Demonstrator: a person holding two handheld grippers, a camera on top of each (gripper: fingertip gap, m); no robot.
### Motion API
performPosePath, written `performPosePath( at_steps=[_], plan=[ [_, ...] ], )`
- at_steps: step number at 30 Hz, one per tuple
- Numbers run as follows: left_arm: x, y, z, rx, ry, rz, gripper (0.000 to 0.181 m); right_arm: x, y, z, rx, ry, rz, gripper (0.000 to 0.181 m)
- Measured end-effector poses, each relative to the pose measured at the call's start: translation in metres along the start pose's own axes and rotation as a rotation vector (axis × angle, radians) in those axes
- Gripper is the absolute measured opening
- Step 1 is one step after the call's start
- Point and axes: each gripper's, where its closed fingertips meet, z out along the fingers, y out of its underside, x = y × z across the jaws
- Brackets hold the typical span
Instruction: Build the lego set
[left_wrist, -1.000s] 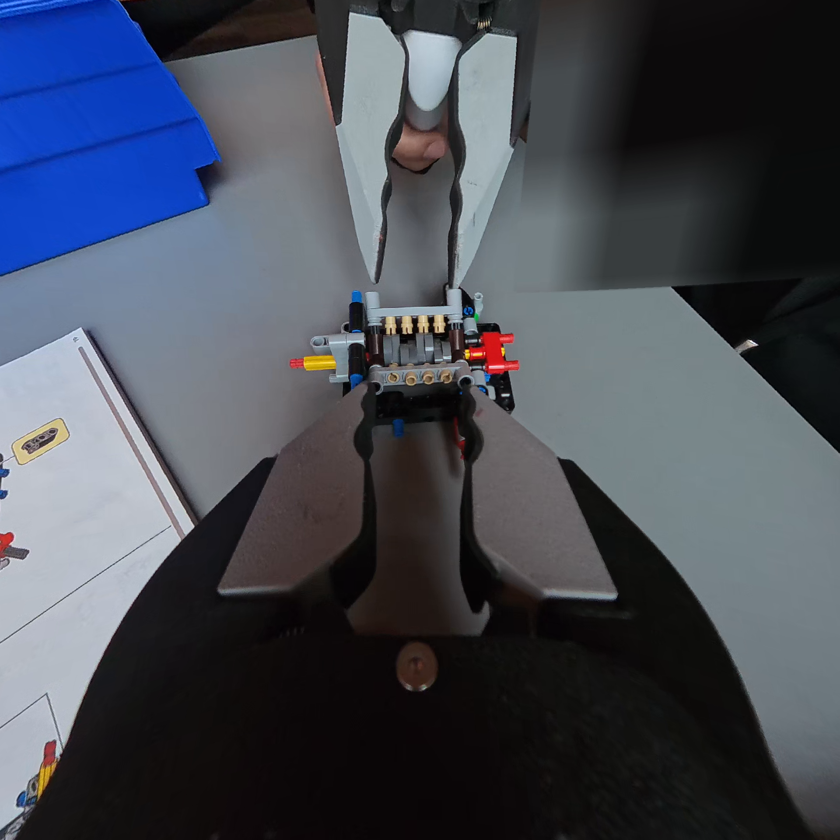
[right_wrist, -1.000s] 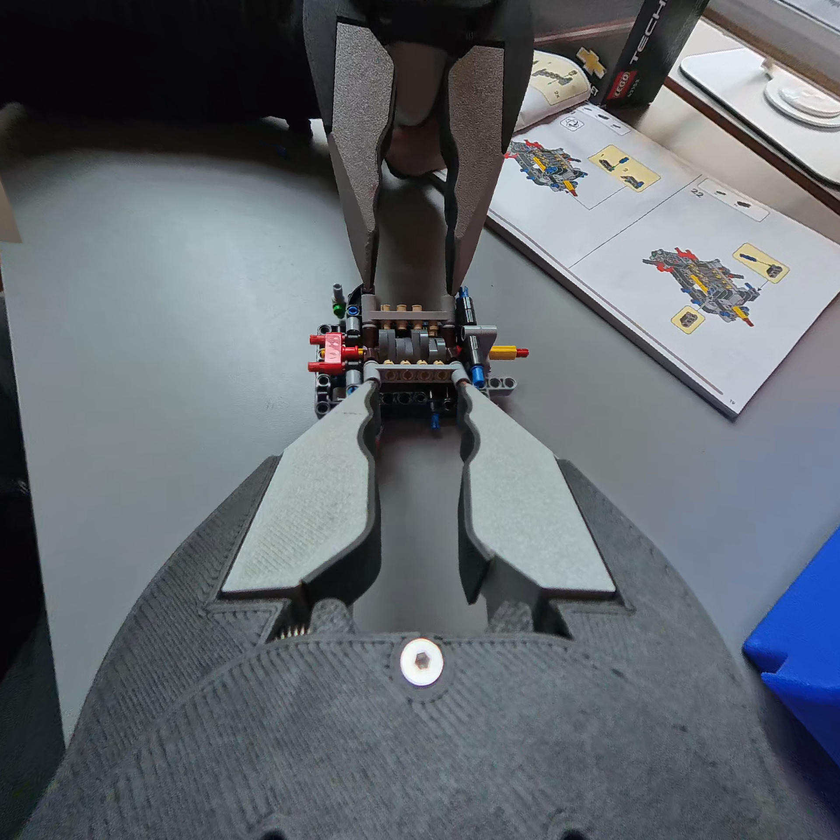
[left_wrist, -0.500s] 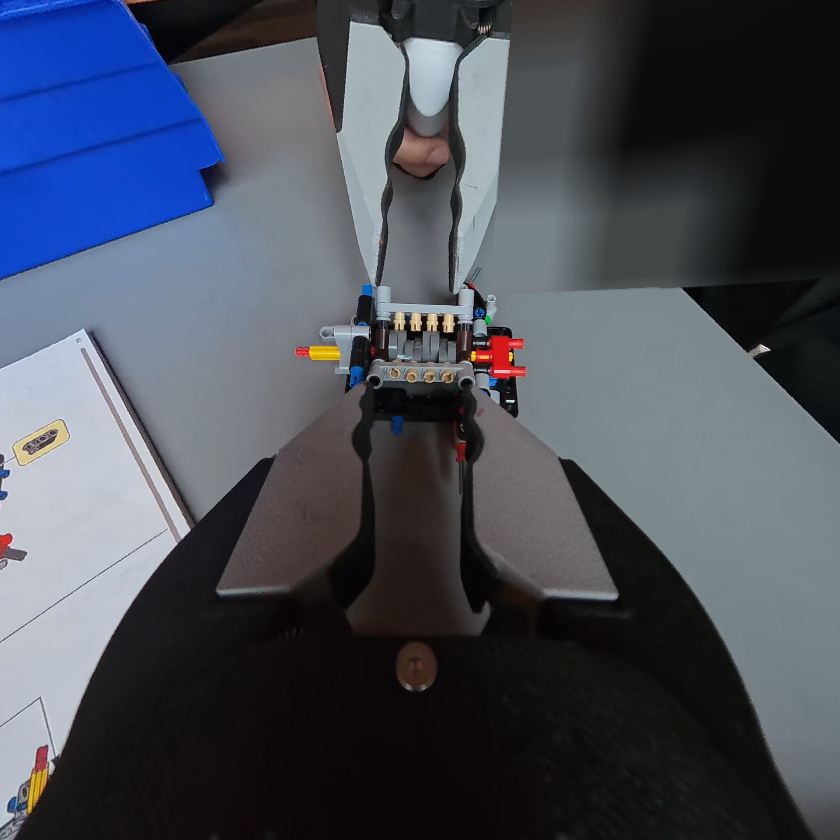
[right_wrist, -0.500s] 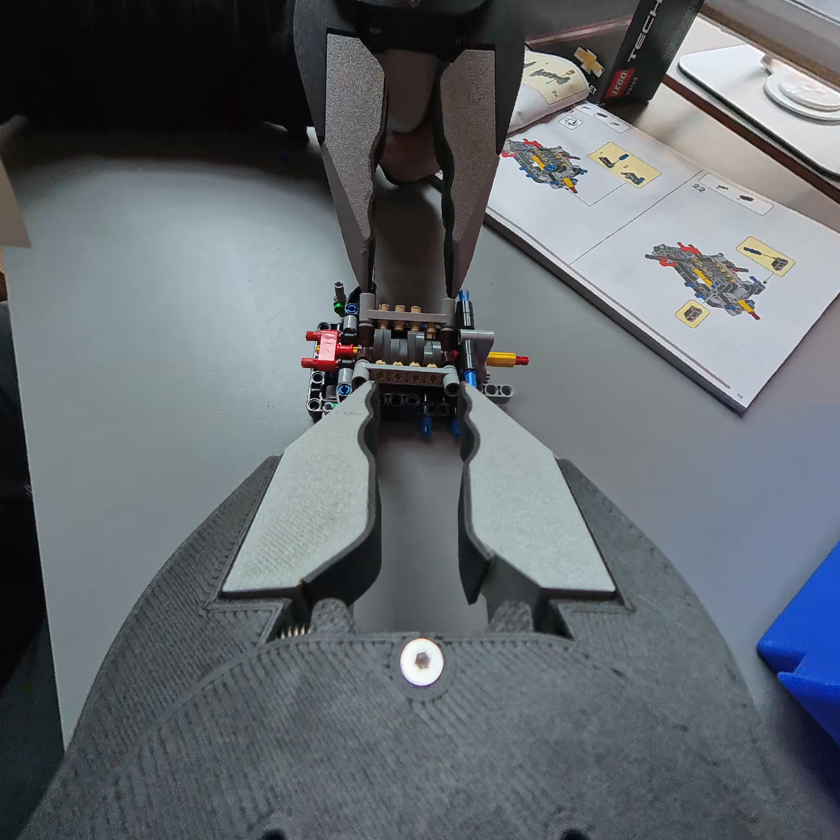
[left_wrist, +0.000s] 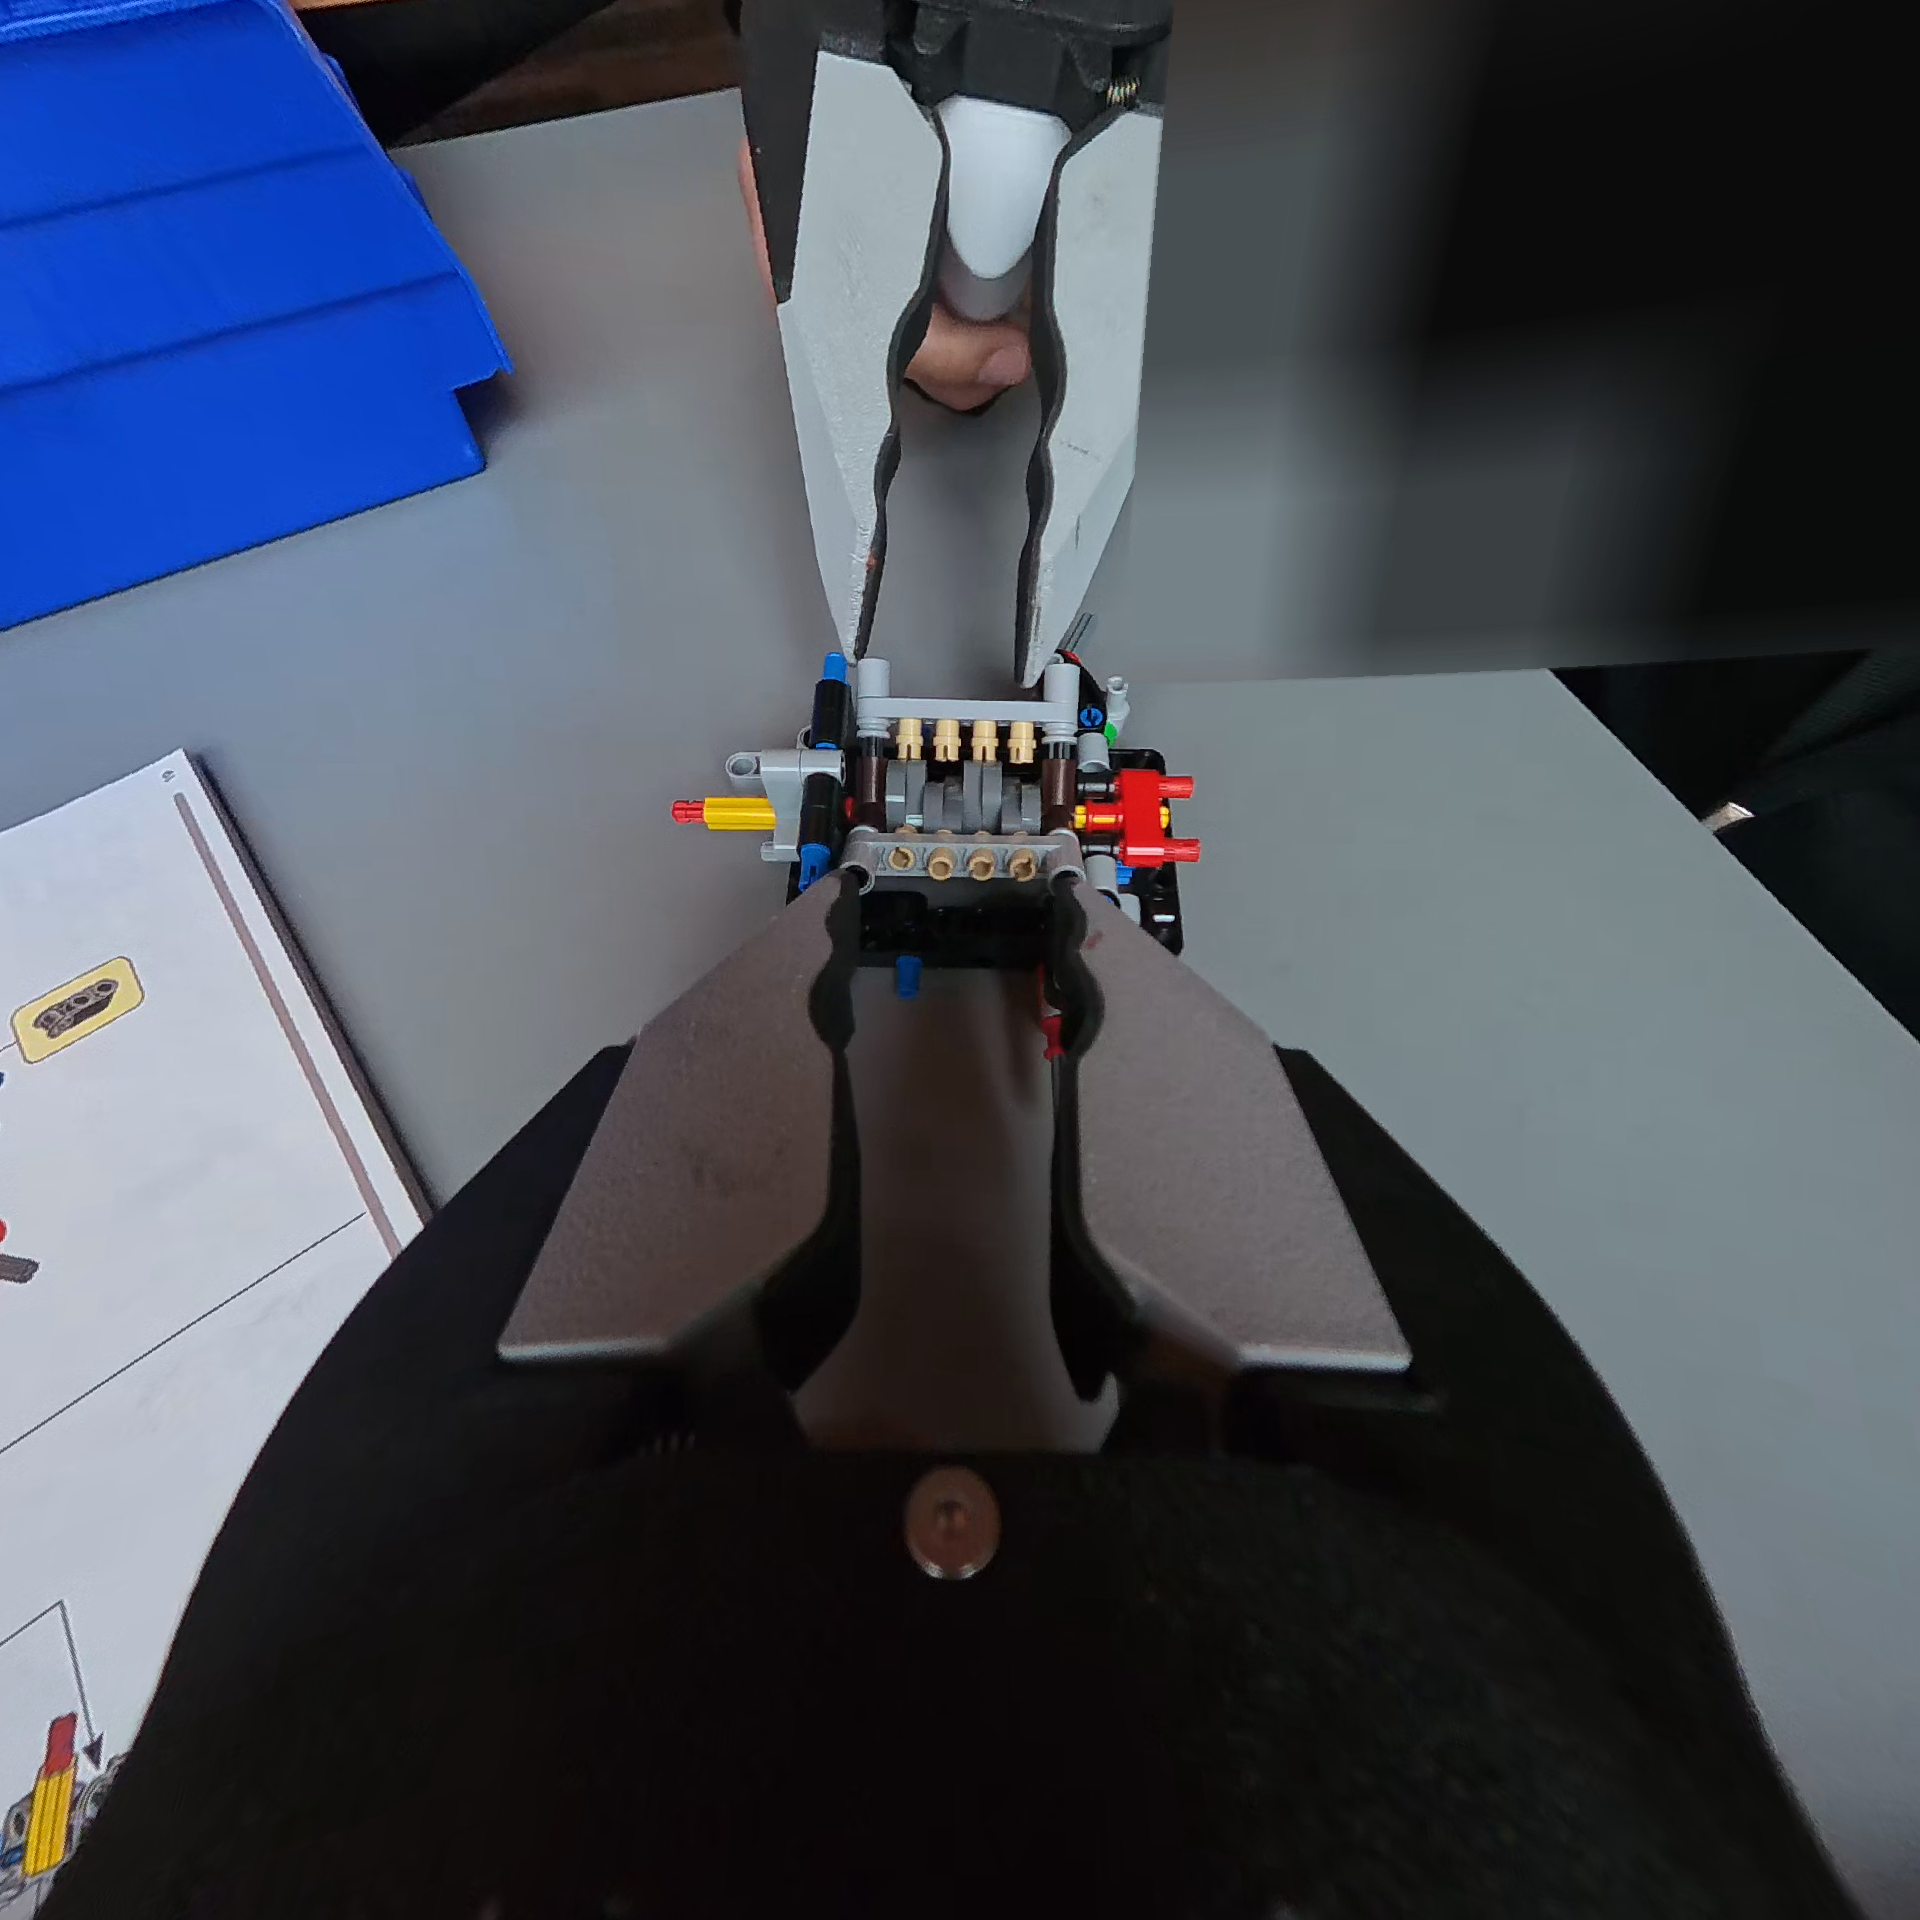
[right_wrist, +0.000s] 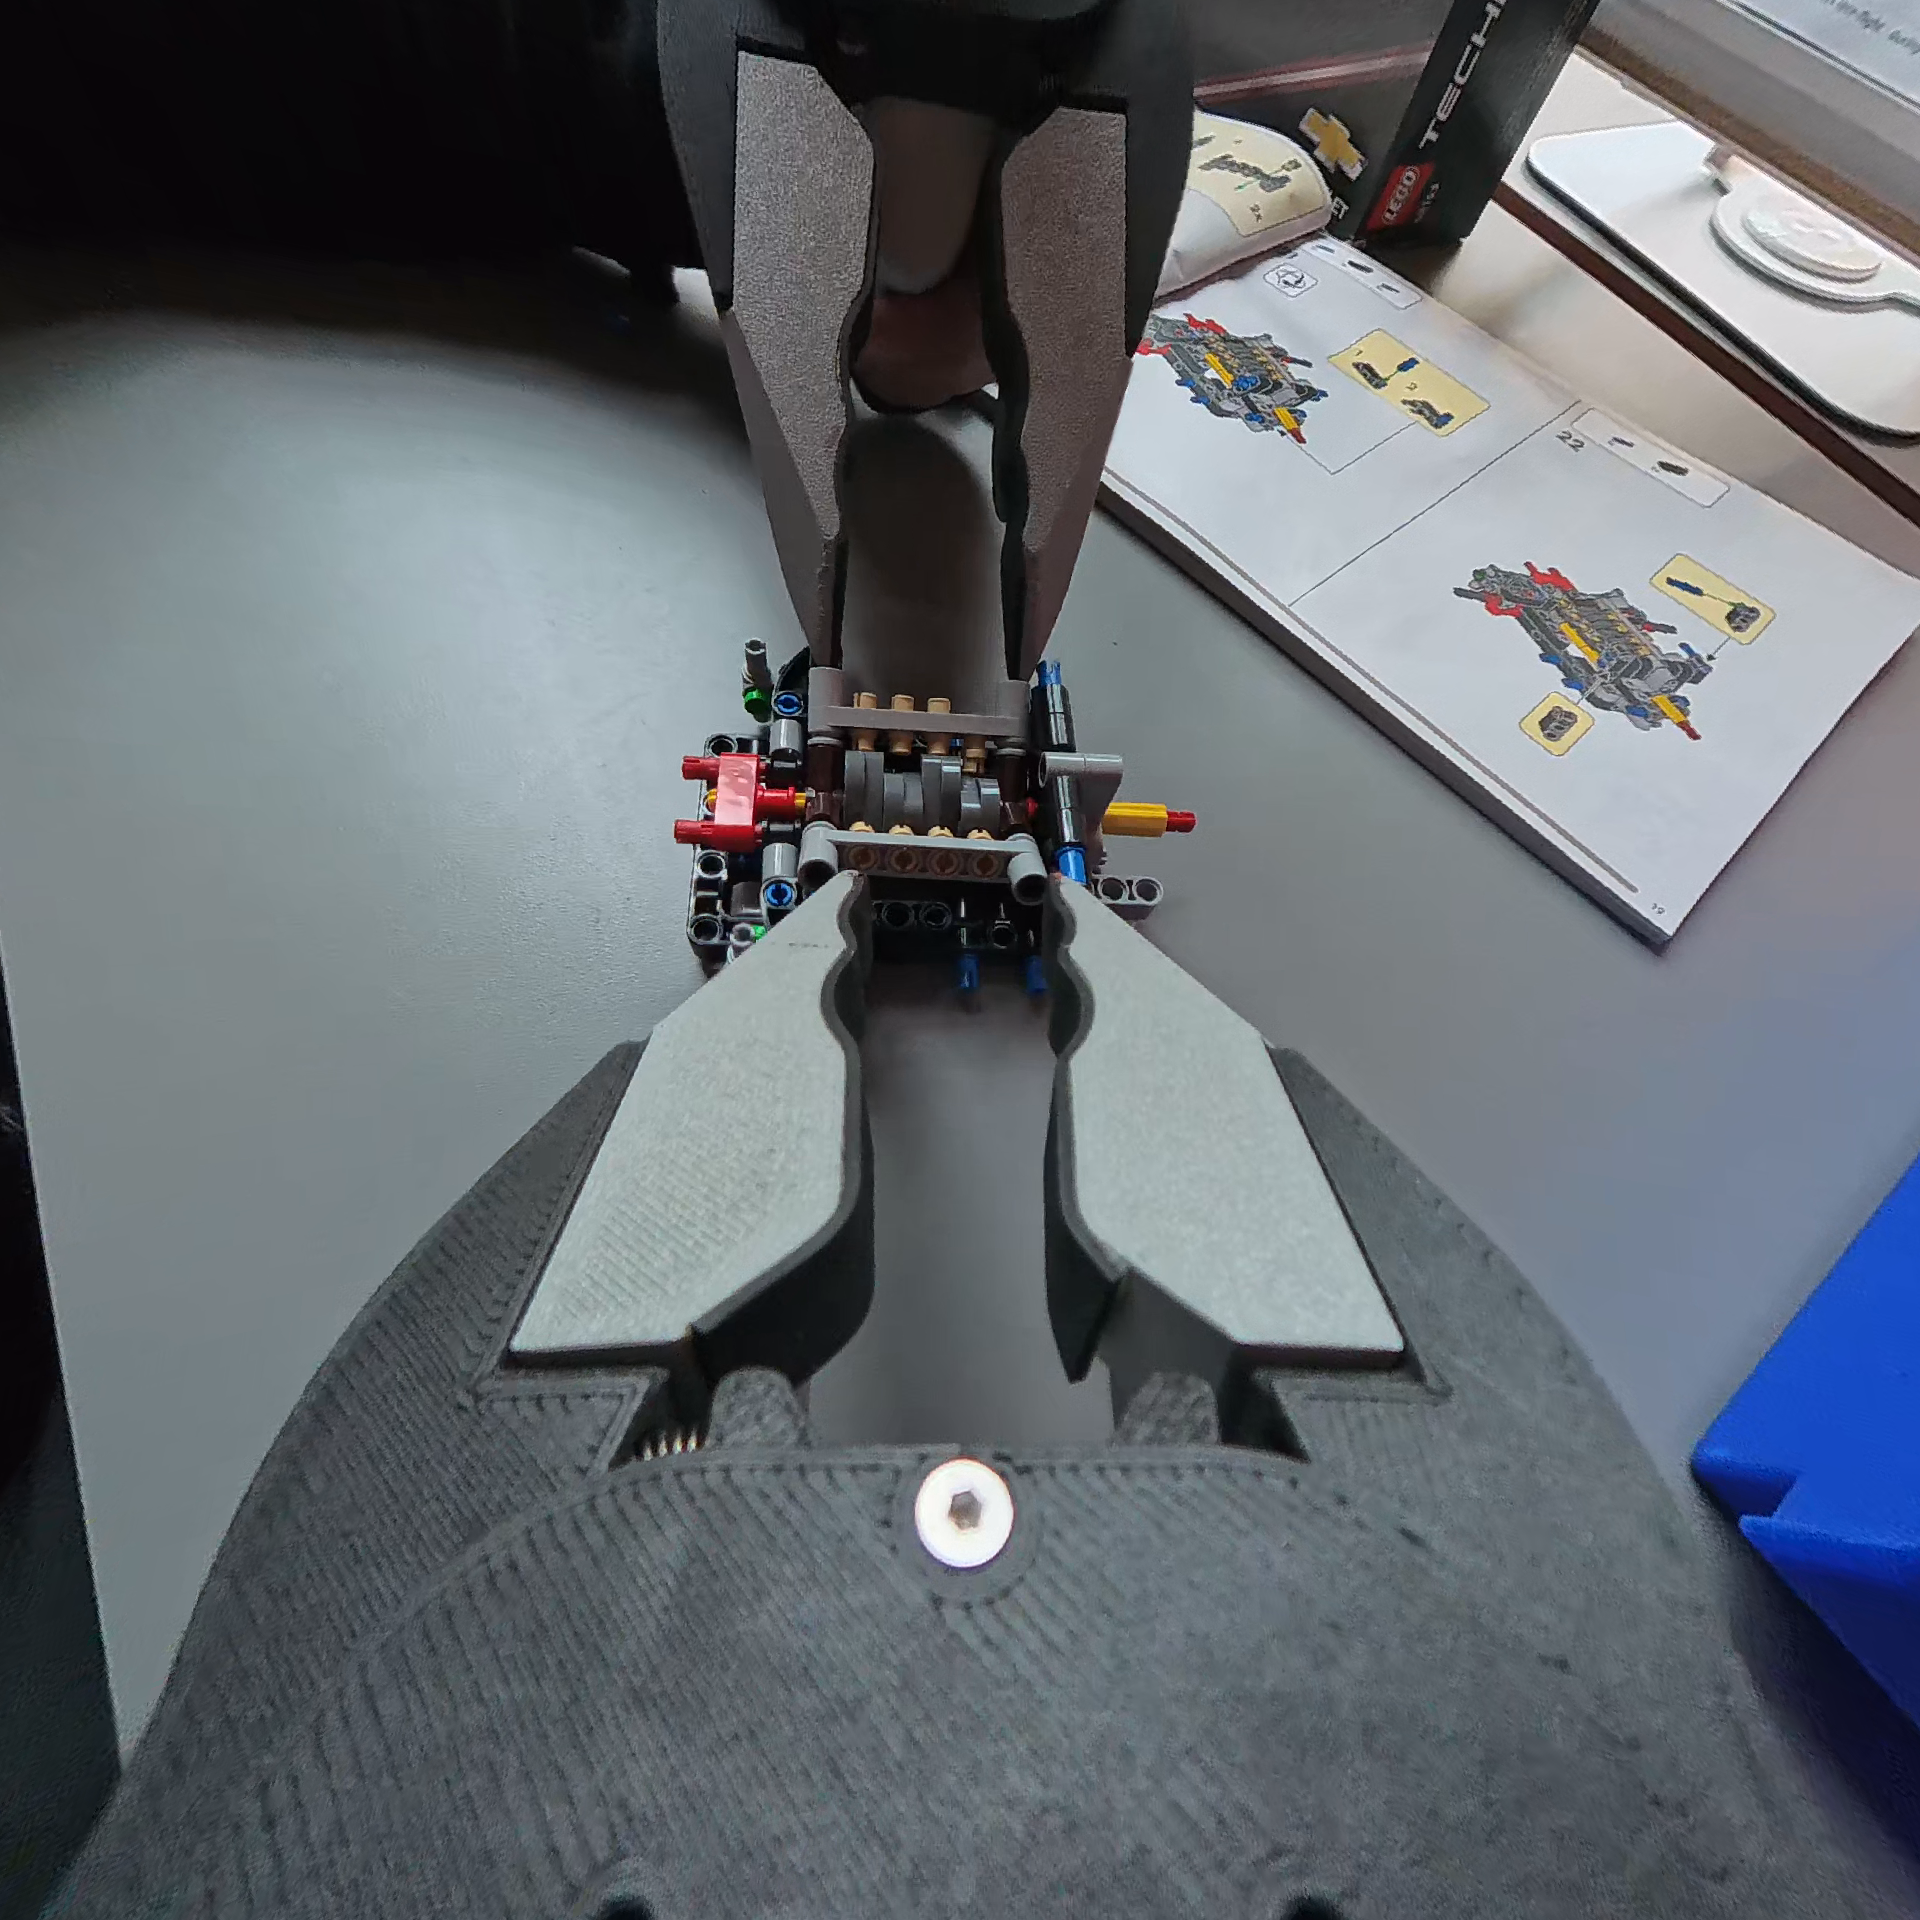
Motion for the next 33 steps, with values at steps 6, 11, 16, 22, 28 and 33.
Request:
performPosePath(
  at_steps=[6, 11, 16, 22, 28, 33],
  plan=[
    [0.001, 0.005, 0.004, -0.024, 0.004, 0.001, 0.038, -0.001, -0.002, -0.005, 0.007, -0.013, 0.021, 0.033],
    [0.0, 0.004, 0.003, -0.024, -0.001, 0.007, 0.038, -0.005, -0.001, -0.004, 0.0, -0.03, 0.024, 0.033],
    [0.001, 0.004, 0.002, -0.015, 0.006, 0.003, 0.036, -0.005, 0.001, -0.002, 0.007, -0.046, 0.034, 0.031],
    [0.007, -0.002, 0.006, -0.031, 0.006, 0.042, 0.033, -0.005, -0.001, 0.0, 0.006, -0.029, 0.019, 0.028],
    [0.011, -0.002, 0.008, -0.019, 0.039, 0.038, 0.023, -0.008, 0.002, 0.007, -0.018, -0.041, 0.005, 0.029],
    [0.01, -0.005, -0.002, -0.003, 0.044, 0.025, 0.018, -0.005, 0.0, 0.003, -0.017, -0.036, -0.002, 0.028]
  ],
)
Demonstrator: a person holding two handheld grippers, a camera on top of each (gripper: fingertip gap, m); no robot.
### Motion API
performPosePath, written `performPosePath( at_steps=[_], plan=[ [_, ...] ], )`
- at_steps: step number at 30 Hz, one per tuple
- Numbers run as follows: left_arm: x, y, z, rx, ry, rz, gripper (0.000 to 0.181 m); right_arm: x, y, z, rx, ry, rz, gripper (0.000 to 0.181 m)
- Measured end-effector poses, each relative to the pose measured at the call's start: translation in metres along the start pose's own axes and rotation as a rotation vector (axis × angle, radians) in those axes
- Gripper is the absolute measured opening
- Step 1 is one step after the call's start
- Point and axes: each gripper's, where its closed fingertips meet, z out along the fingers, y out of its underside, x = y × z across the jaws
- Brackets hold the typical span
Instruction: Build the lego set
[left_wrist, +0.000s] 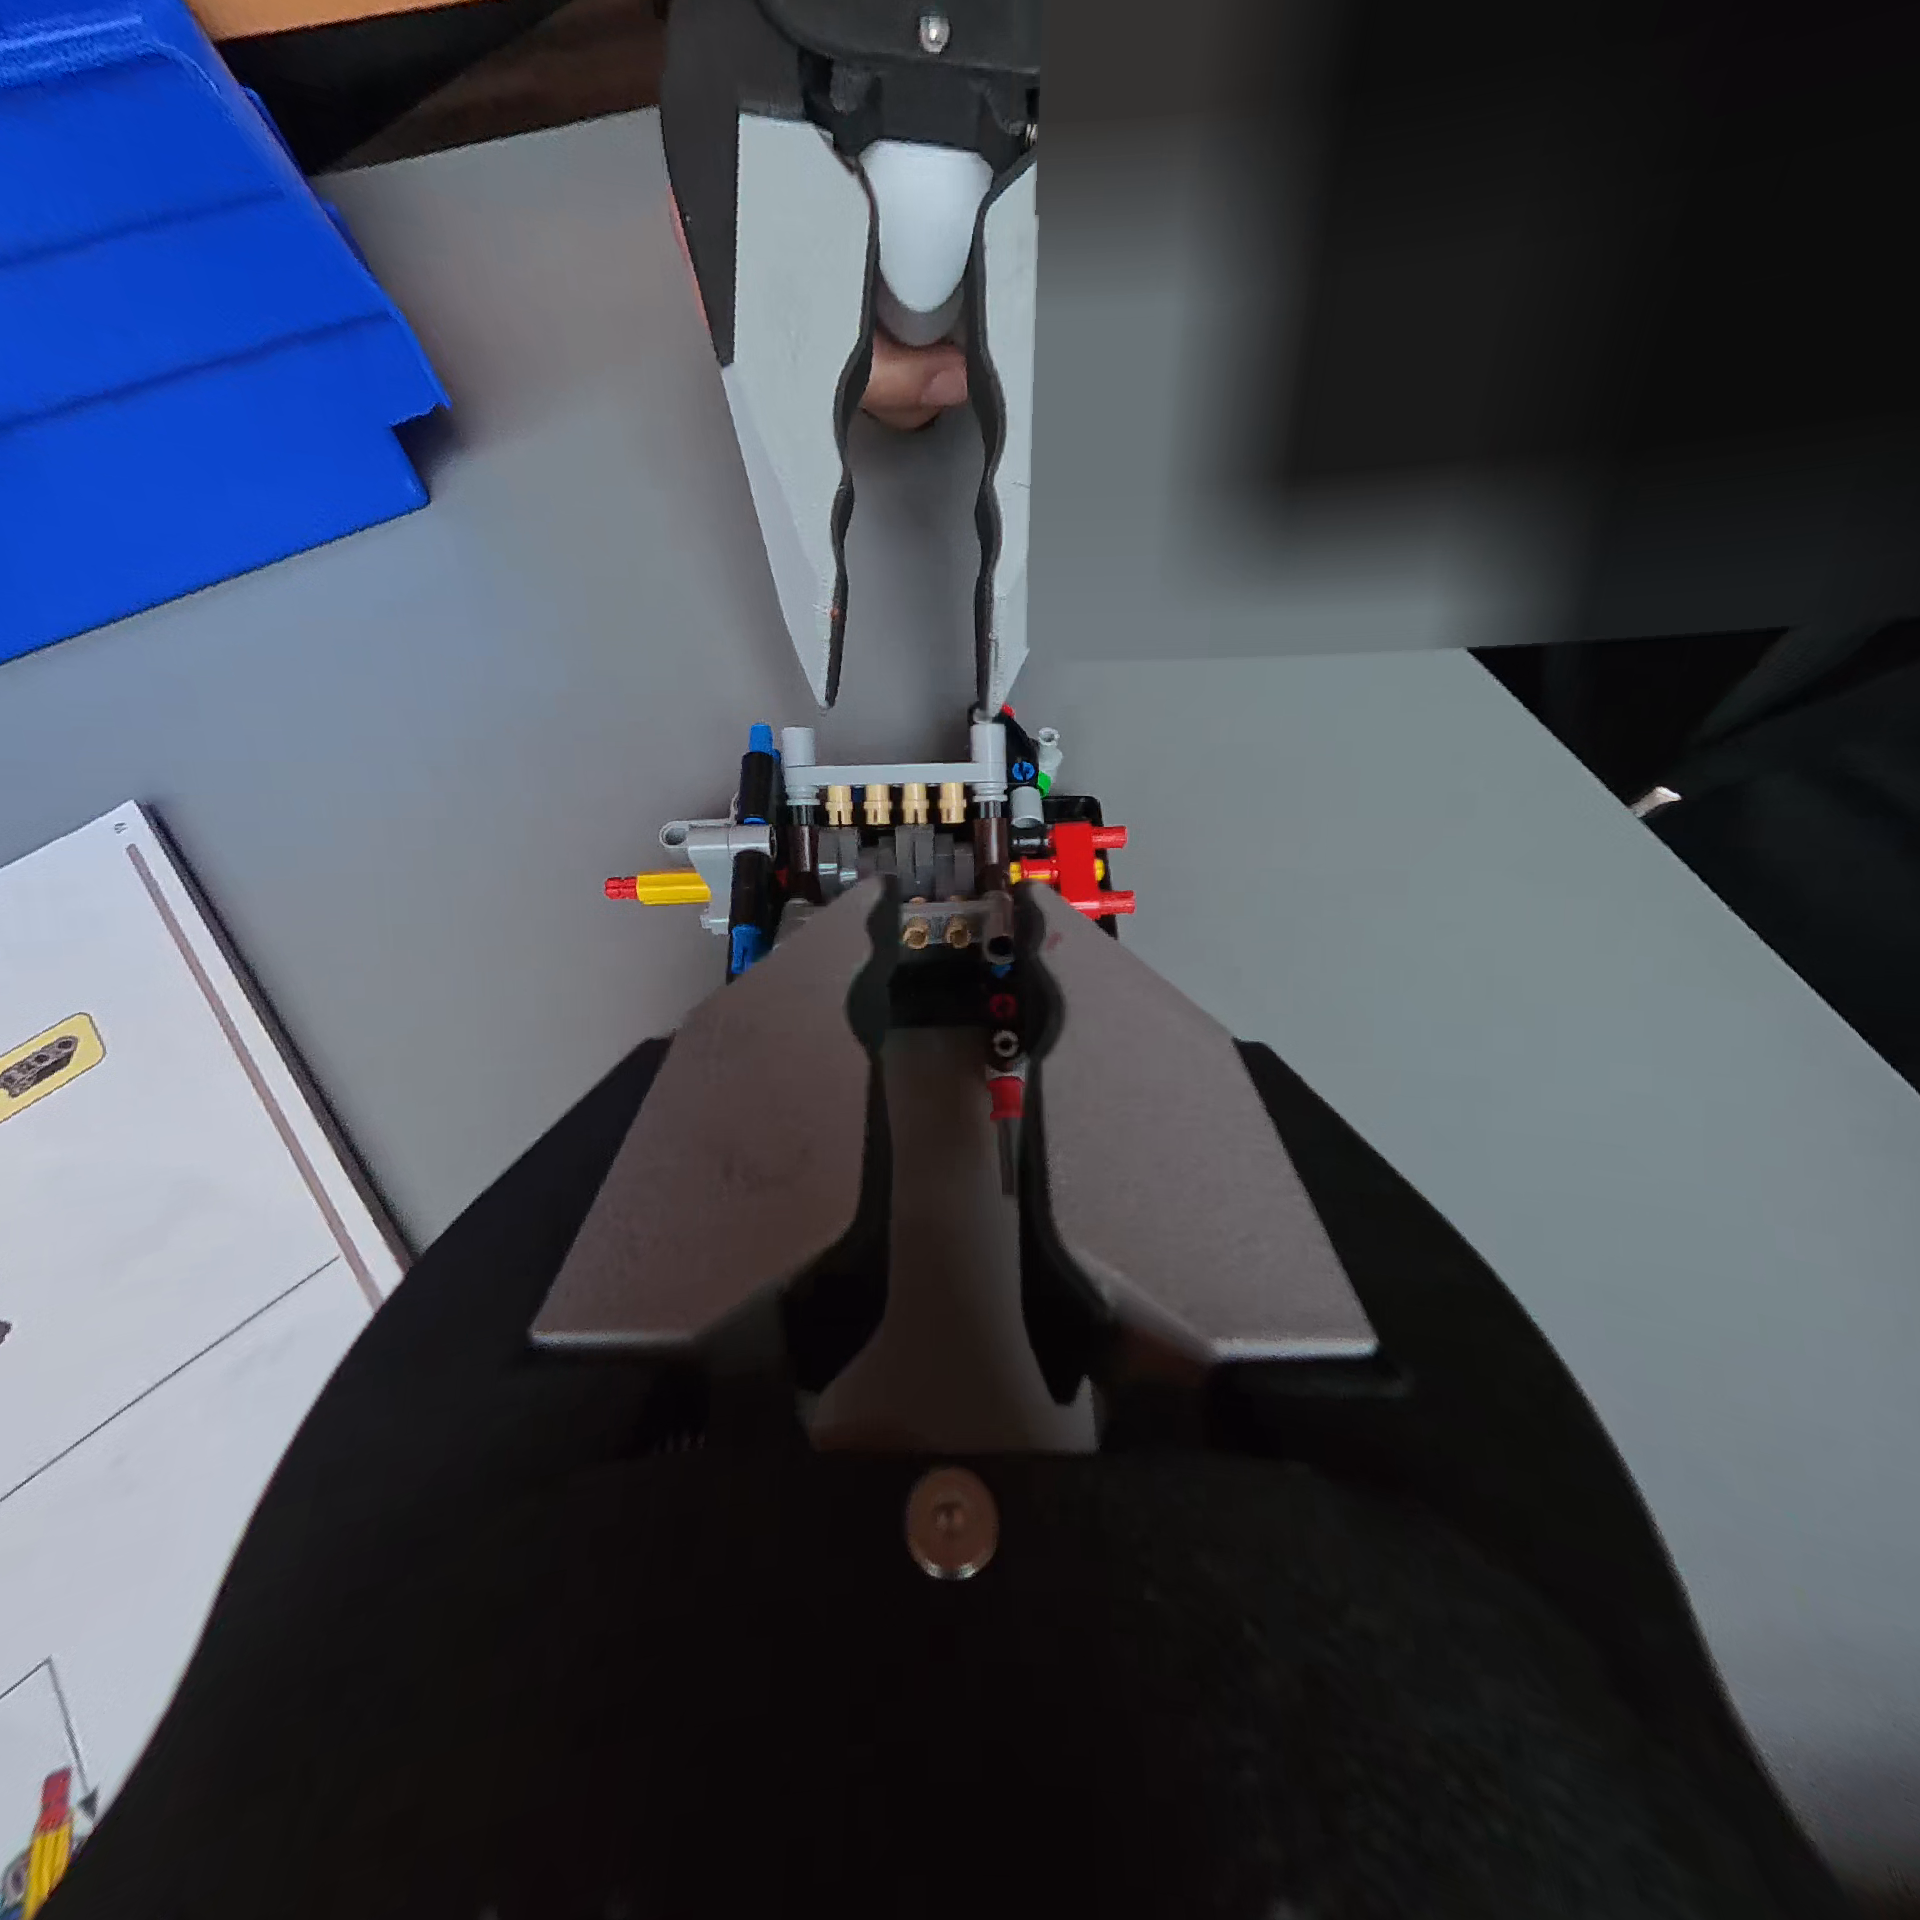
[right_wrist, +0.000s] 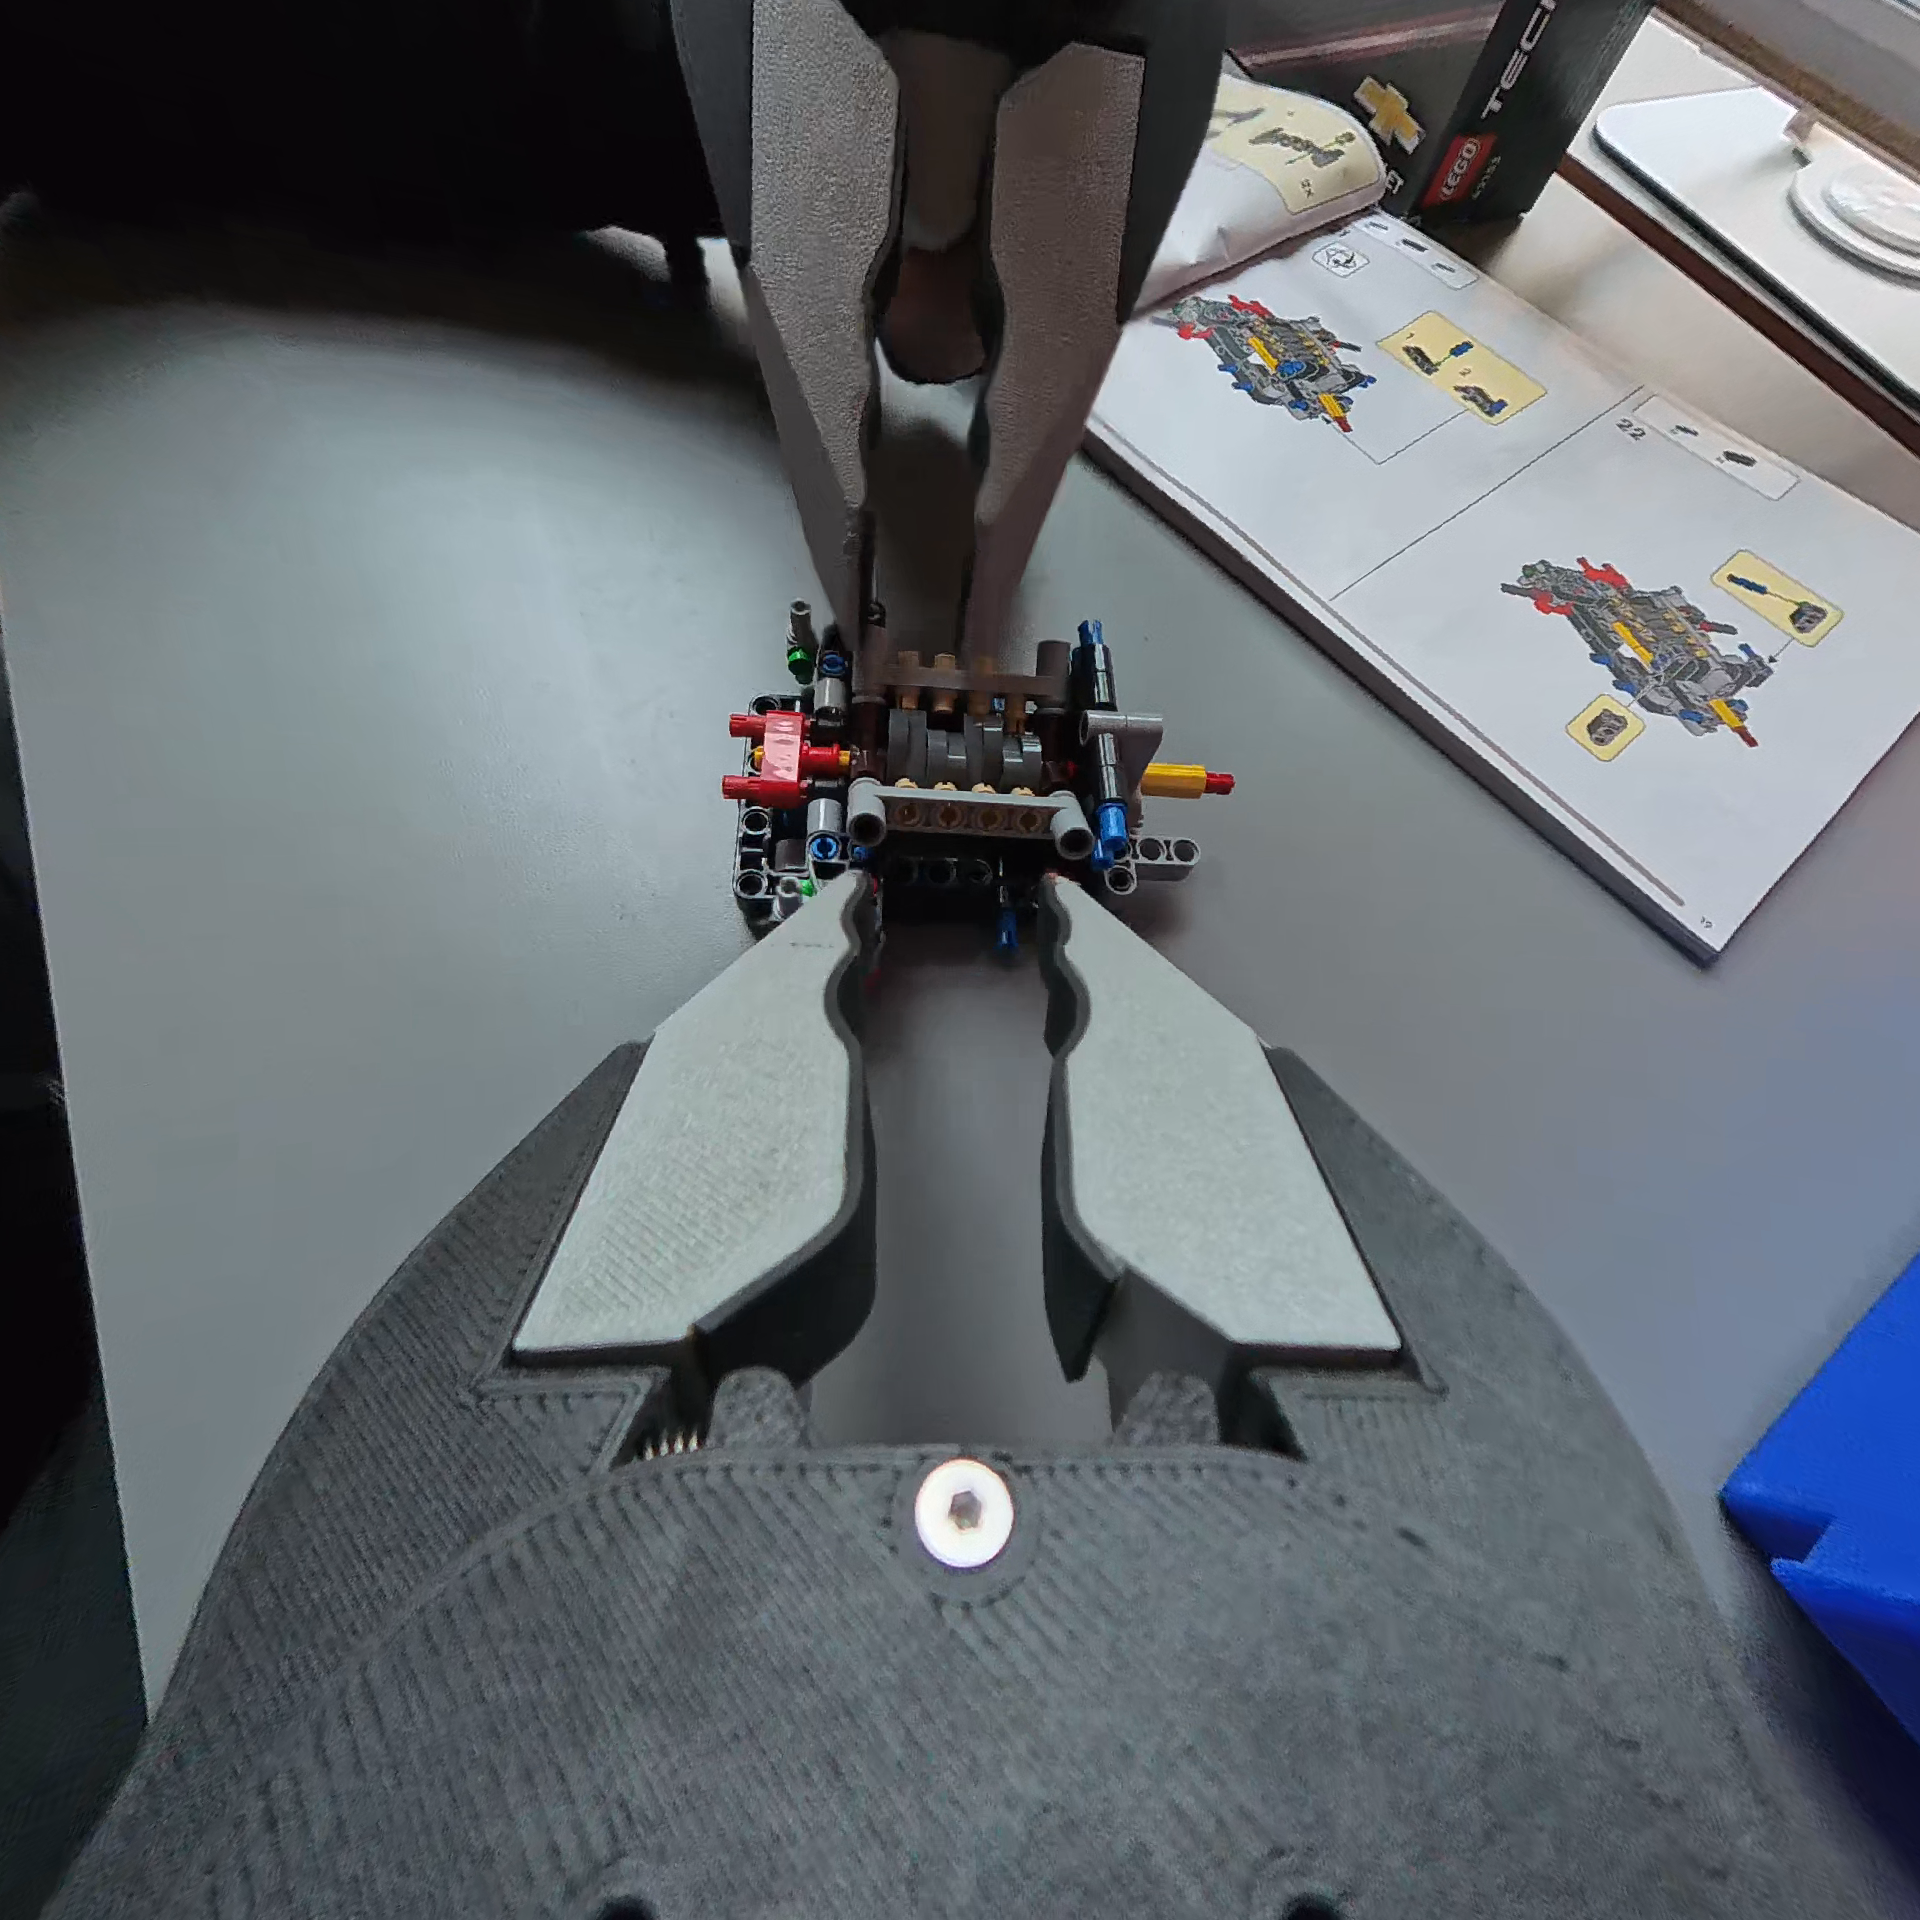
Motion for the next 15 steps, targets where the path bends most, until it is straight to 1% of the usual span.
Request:
performPosePath(
  at_steps=[1, 2, 5, 8, 11, 14, 15],
  plan=[
    [0.0, -0.001, -0.002, 0.016, 0.013, -0.008, 0.005, 0.001, -0.001, -0.001, 0.006, 0.002, 0.006, 0.027],
    [-0.001, 0.0, -0.003, 0.017, 0.014, -0.015, 0.0, 0.002, -0.002, -0.001, 0.012, 0.0, 0.012, 0.026],
    [-0.007, 0.01, -0.003, -0.045, -0.009, -0.05, 0.0, 0.005, -0.002, -0.001, 0.012, -0.013, 0.023, 0.025],
    [-0.005, 0.013, 0.002, -0.08, 0.011, -0.087, 0.0, 0.004, -0.001, 0.003, 0.001, -0.043, 0.017, 0.018],
    [-0.005, 0.018, 0.008, -0.122, 0.015, -0.09, 0.002, 0.003, -0.003, 0.006, 0.003, -0.075, 0.03, 0.018],
    [-0.004, 0.018, 0.011, -0.123, 0.026, -0.091, 0.003, 0.004, -0.003, 0.008, -0.002, -0.087, 0.03, 0.015],
    [-0.004, 0.017, 0.012, -0.125, 0.027, -0.091, 0.001, 0.003, -0.003, 0.008, -0.003, -0.091, 0.024, 0.014]
  ],
)
